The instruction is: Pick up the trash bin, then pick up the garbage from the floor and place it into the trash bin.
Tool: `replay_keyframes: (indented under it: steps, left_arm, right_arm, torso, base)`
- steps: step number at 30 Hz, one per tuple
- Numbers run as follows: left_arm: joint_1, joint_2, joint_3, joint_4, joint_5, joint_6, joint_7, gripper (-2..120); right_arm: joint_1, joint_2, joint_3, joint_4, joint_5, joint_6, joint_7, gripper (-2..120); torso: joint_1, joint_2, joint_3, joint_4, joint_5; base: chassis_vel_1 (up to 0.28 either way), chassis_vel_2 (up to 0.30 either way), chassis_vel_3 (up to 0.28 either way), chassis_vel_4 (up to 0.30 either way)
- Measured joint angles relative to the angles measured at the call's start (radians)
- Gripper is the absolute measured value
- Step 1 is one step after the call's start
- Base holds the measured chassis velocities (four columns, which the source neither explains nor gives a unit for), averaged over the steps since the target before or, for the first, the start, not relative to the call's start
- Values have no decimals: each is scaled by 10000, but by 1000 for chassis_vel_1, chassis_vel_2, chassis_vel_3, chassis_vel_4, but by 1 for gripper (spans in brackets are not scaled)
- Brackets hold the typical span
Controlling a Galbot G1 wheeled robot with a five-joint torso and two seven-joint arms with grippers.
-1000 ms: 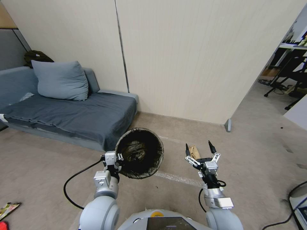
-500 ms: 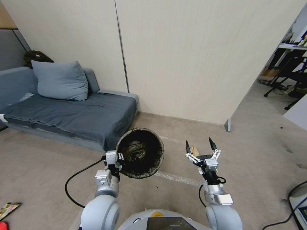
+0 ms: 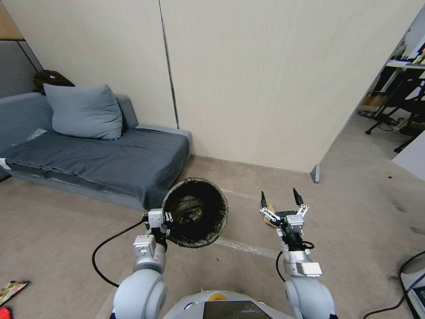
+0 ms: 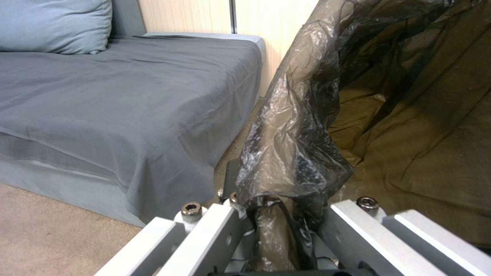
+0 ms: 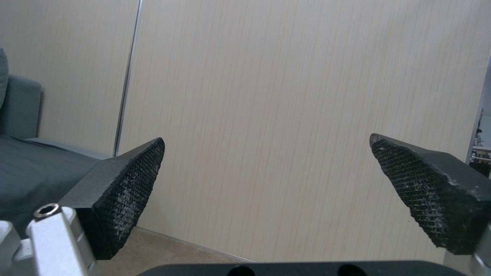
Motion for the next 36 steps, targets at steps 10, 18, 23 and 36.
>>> replay_keyframes:
  steps: [10,18,23,36]
  left_arm:
    - [57,-19,6,-22,46,-7,0,2]
    - [90,-29,63,-61,91,-15,1,2]
    - [114,-37,36,-72,96,-23,4,2]
    - [157,-74,7,-88,100,-29,4,2]
  right_arm:
    - [-39,0,-18,-43,-12,6,1,100]
    - [270,0,37,-487,88,-329,265,100]
    - [505,0,86,-912,170,-418,375,100]
    - [1204,0,311,-1818,803,-1011,653,100]
  torso:
    - [0,0,0,0,0]
    - [0,0,0,0,0]
    - [0,0,0,0,0]
    - [0,0,0,0,0]
  base:
    - [0,0,0,0]
    - [0,0,0,0]
    - [0,0,0,0]
    - [0,0,0,0]
